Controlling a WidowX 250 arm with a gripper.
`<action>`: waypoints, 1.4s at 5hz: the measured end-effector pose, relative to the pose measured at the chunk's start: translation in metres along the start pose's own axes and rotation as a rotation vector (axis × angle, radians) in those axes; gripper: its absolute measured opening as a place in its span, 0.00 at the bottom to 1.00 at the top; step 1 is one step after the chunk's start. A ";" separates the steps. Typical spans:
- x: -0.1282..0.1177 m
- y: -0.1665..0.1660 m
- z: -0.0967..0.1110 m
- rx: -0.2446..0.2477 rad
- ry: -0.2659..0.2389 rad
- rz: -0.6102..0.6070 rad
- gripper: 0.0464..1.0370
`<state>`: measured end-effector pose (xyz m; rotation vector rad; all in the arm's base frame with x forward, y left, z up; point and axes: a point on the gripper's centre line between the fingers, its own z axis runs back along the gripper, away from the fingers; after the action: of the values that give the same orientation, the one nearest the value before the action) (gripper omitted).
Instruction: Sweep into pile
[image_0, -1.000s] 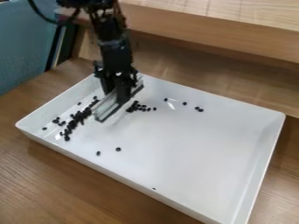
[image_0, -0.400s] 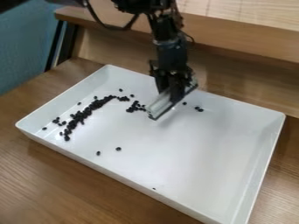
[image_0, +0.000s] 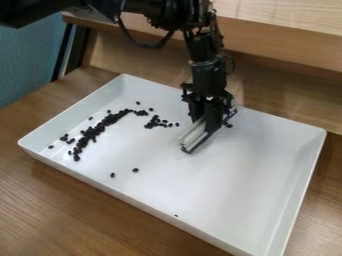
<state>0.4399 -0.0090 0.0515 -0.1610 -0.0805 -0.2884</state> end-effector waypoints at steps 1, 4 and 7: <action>-0.006 0.003 -0.007 0.010 0.022 0.014 0.35; -0.028 0.049 -0.004 0.020 0.093 0.158 0.35; -0.040 0.077 -0.001 0.053 0.104 0.211 0.35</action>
<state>0.4237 0.0746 0.0349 -0.1002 0.0319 -0.0835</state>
